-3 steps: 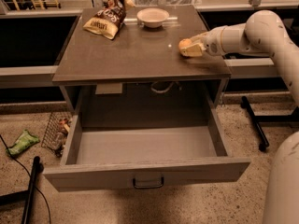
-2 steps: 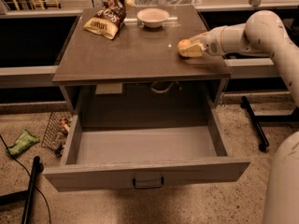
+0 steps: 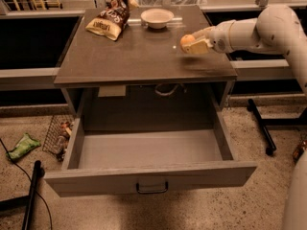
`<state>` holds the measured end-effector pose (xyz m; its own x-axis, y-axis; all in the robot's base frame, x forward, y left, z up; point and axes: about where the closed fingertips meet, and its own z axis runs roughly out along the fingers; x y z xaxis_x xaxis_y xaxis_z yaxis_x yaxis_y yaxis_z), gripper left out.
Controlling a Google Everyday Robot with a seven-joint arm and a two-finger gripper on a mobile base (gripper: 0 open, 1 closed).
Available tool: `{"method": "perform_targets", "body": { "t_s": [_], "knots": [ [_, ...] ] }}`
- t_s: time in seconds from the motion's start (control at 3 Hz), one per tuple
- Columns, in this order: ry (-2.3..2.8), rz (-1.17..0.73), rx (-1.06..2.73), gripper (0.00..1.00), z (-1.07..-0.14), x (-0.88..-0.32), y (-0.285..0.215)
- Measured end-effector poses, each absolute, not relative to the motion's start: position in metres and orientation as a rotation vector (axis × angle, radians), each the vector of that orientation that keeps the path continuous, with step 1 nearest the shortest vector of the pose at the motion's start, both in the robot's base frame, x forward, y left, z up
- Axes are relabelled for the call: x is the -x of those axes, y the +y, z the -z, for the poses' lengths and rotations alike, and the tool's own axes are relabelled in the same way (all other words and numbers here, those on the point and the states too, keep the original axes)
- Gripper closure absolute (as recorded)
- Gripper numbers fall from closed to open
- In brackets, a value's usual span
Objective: Place orange into top drawer
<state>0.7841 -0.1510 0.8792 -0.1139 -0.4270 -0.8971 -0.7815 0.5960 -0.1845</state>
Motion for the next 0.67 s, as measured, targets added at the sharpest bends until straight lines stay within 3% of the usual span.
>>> {"method": "perform_targets", "body": {
  "t_s": [0.67],
  "knots": [
    [1.566,-0.419,1.181,1.00,-0.936,-0.709,-0.122]
  ]
}}
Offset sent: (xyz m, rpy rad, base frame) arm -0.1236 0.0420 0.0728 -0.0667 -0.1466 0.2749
